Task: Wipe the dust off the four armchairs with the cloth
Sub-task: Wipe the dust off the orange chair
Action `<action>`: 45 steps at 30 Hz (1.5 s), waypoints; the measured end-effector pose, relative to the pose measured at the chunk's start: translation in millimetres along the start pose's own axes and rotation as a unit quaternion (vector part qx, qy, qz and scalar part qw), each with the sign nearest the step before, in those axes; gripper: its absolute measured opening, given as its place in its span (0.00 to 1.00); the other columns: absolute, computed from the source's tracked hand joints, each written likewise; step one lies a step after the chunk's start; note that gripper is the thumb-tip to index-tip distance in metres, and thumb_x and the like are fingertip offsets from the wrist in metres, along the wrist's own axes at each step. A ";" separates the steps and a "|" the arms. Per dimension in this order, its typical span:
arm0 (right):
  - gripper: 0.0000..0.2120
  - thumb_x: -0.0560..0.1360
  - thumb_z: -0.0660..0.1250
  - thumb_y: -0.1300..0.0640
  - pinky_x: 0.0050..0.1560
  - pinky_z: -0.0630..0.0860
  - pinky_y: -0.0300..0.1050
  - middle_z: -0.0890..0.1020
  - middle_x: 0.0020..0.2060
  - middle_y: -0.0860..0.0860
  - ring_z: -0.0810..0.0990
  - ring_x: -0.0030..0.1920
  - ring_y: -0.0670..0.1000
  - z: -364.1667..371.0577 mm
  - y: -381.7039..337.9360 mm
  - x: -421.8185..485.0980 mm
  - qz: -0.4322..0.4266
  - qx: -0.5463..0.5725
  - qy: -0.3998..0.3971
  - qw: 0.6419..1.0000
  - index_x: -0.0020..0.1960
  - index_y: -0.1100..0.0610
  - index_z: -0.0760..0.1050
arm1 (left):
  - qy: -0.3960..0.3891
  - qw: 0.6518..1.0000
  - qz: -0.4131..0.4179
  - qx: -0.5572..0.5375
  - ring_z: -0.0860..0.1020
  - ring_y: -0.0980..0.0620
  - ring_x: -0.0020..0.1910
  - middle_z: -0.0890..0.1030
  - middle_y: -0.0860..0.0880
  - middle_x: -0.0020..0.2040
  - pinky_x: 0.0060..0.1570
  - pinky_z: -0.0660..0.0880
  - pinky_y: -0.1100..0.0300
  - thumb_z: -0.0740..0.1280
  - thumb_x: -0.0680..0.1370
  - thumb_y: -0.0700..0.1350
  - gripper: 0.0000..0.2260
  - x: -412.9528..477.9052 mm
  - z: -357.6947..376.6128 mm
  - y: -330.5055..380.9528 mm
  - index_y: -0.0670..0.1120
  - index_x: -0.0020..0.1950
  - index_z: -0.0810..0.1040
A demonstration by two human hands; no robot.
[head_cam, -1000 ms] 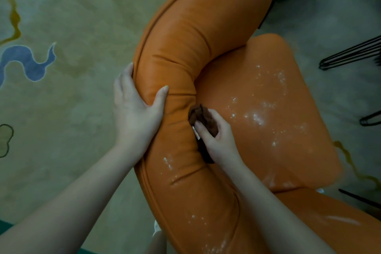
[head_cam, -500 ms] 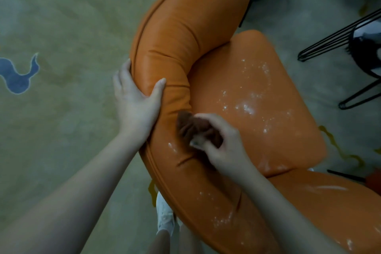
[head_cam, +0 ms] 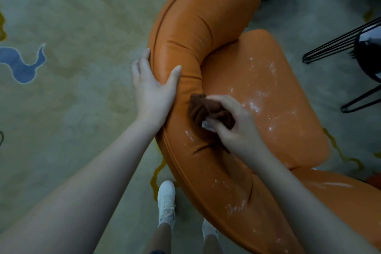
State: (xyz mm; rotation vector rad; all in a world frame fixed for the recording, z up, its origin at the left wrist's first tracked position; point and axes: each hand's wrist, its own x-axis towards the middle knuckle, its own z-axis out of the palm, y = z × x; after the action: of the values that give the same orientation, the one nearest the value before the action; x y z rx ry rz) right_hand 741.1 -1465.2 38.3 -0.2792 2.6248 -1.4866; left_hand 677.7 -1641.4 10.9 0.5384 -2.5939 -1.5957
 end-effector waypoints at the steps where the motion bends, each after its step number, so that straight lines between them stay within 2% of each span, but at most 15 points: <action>1: 0.15 0.73 0.69 0.60 0.57 0.70 0.31 0.76 0.52 0.40 0.74 0.55 0.37 3.0 3.3 7.2 0.010 -0.015 0.019 1.000 0.59 0.52 0.77 | -0.009 1.000 -0.005 -0.017 0.66 0.50 0.71 0.66 0.45 0.72 0.65 0.59 0.67 0.69 0.78 0.53 0.29 0.9 -0.4 -0.8 0.46 0.76 0.64; 3: 0.14 0.74 0.67 0.61 0.61 0.73 0.42 0.78 0.53 0.43 0.76 0.58 0.43 11.4 2.0 22.6 0.009 -0.024 0.031 0.999 0.59 0.54 0.77 | -0.027 0.997 -0.011 -0.065 0.67 0.52 0.71 0.67 0.47 0.72 0.67 0.58 0.68 0.67 0.80 0.52 0.27 4.1 -2.9 -4.9 0.48 0.76 0.65; 6: 0.15 0.73 0.68 0.64 0.63 0.72 0.55 0.79 0.56 0.51 0.76 0.61 0.53 24.5 -1.7 19.4 -0.031 -0.044 0.020 0.998 0.59 0.59 0.78 | -0.054 0.993 -0.018 -0.107 0.71 0.51 0.69 0.69 0.50 0.71 0.72 0.66 0.52 0.66 0.76 0.57 0.28 0.3 -11.6 -12.8 0.52 0.75 0.67; 11: 0.17 0.70 0.70 0.65 0.66 0.71 0.45 0.79 0.57 0.48 0.76 0.62 0.48 9.3 -6.7 -9.5 -0.081 -0.044 -0.065 0.994 0.59 0.57 0.79 | -0.063 0.988 -0.038 -0.139 0.76 0.47 0.64 0.75 0.48 0.68 0.64 0.74 0.44 0.65 0.74 0.63 0.27 -19.0 -22.3 -29.0 0.61 0.72 0.69; 14: 0.17 0.72 0.66 0.59 0.62 0.71 0.37 0.79 0.55 0.48 0.76 0.59 0.45 3.1 -9.1 6.8 -0.078 -0.042 -0.028 0.996 0.60 0.59 0.78 | -0.053 0.987 -0.043 -0.147 0.76 0.48 0.64 0.75 0.48 0.68 0.64 0.74 0.45 0.65 0.76 0.60 0.25 -29.3 -23.1 -30.2 0.58 0.72 0.71; 17: 0.15 0.75 0.68 0.64 0.61 0.69 0.33 0.79 0.55 0.49 0.76 0.59 0.44 12.6 -7.4 27.3 -0.088 -0.053 0.000 0.995 0.61 0.59 0.78 | -0.032 0.988 -0.033 -0.146 0.75 0.48 0.66 0.76 0.48 0.67 0.65 0.73 0.45 0.64 0.77 0.57 0.23 -39.3 -20.7 -28.8 0.55 0.72 0.72; 19: 0.14 0.75 0.68 0.65 0.63 0.69 0.35 0.79 0.57 0.51 0.76 0.61 0.47 20.3 -5.5 28.2 -0.100 -0.055 -0.022 0.993 0.60 0.60 0.78 | -0.021 0.988 -0.030 -0.151 0.75 0.48 0.66 0.77 0.47 0.66 0.65 0.73 0.45 0.65 0.77 0.58 0.23 -45.4 -20.5 -29.9 0.54 0.71 0.73; 23: 0.18 0.69 0.72 0.67 0.65 0.72 0.48 0.80 0.57 0.54 0.77 0.62 0.52 10.4 -4.6 3.9 -0.157 -0.062 -0.116 0.979 0.59 0.61 0.80 | -0.008 0.987 -0.032 -0.155 0.75 0.49 0.65 0.76 0.49 0.68 0.65 0.73 0.48 0.65 0.78 0.54 0.21 -56.3 -21.7 -28.4 0.52 0.71 0.73; 26: 0.20 0.67 0.73 0.71 0.65 0.72 0.45 0.80 0.57 0.52 0.77 0.62 0.50 -3.0 -2.3 -14.7 -0.177 -0.049 -0.175 0.967 0.58 0.60 0.80 | 0.006 0.986 -0.038 -0.161 0.74 0.52 0.65 0.74 0.51 0.69 0.64 0.74 0.55 0.66 0.81 0.50 0.19 -62.6 -20.4 -26.0 0.51 0.72 0.72; 29: 0.17 0.70 0.71 0.68 0.64 0.70 0.38 0.81 0.56 0.51 0.77 0.61 0.47 -7.5 0.6 -6.3 -0.151 -0.028 -0.136 0.979 0.58 0.61 0.80 | 0.020 0.985 -0.041 -0.165 0.75 0.52 0.65 0.74 0.51 0.70 0.61 0.74 0.62 0.66 0.80 0.51 0.20 -70.1 -16.1 -27.0 0.50 0.72 0.72; 32: 0.15 0.72 0.69 0.70 0.64 0.69 0.37 0.80 0.55 0.51 0.77 0.61 0.47 2.0 2.5 5.6 -0.145 -0.017 -0.090 0.985 0.58 0.62 0.80 | 0.042 0.982 -0.045 -0.178 0.75 0.53 0.65 0.75 0.51 0.68 0.60 0.72 0.67 0.65 0.77 0.52 0.21 -76.4 -12.2 -25.4 0.52 0.70 0.72; 37: 0.18 0.66 0.72 0.71 0.61 0.72 0.49 0.81 0.55 0.54 0.78 0.59 0.52 -1.0 1.7 -24.5 -0.224 -0.033 -0.192 0.955 0.56 0.62 0.81 | 0.066 0.975 -0.065 -0.204 0.76 0.53 0.63 0.77 0.51 0.67 0.64 0.75 0.54 0.66 0.76 0.50 0.18 -85.9 -9.5 -19.8 0.55 0.66 0.73; 39: 0.17 0.68 0.70 0.69 0.59 0.73 0.50 0.82 0.54 0.53 0.78 0.58 0.51 -8.9 2.8 -30.8 -0.242 -0.020 -0.218 0.945 0.55 0.62 0.81 | 0.069 0.976 -0.068 -0.196 0.76 0.53 0.63 0.77 0.50 0.66 0.65 0.73 0.54 0.67 0.77 0.49 0.17 -88.4 -9.3 -17.4 0.54 0.66 0.74; 42: 0.16 0.68 0.66 0.65 0.60 0.73 0.52 0.82 0.54 0.53 0.78 0.58 0.52 -12.1 7.8 -17.5 -0.221 -0.004 -0.170 0.960 0.55 0.61 0.81 | 0.070 0.978 -0.065 -0.184 0.76 0.51 0.64 0.78 0.50 0.66 0.67 0.72 0.52 0.66 0.75 0.50 0.17 -91.3 -10.2 -13.9 0.54 0.64 0.75; 45: 0.16 0.69 0.68 0.69 0.61 0.73 0.55 0.81 0.55 0.53 0.78 0.60 0.53 -4.0 10.9 -8.0 -0.198 0.002 -0.140 0.970 0.56 0.61 0.80 | 0.069 0.981 -0.067 -0.167 0.76 0.49 0.65 0.78 0.49 0.66 0.68 0.72 0.49 0.67 0.74 0.52 0.20 -96.1 -12.2 -13.1 0.54 0.65 0.75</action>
State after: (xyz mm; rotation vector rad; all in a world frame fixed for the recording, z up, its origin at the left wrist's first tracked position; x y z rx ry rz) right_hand 747.0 -1454.7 31.1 -0.9856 2.4315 -1.4238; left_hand 774.0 -1626.7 18.5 0.7753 -2.1677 -1.9062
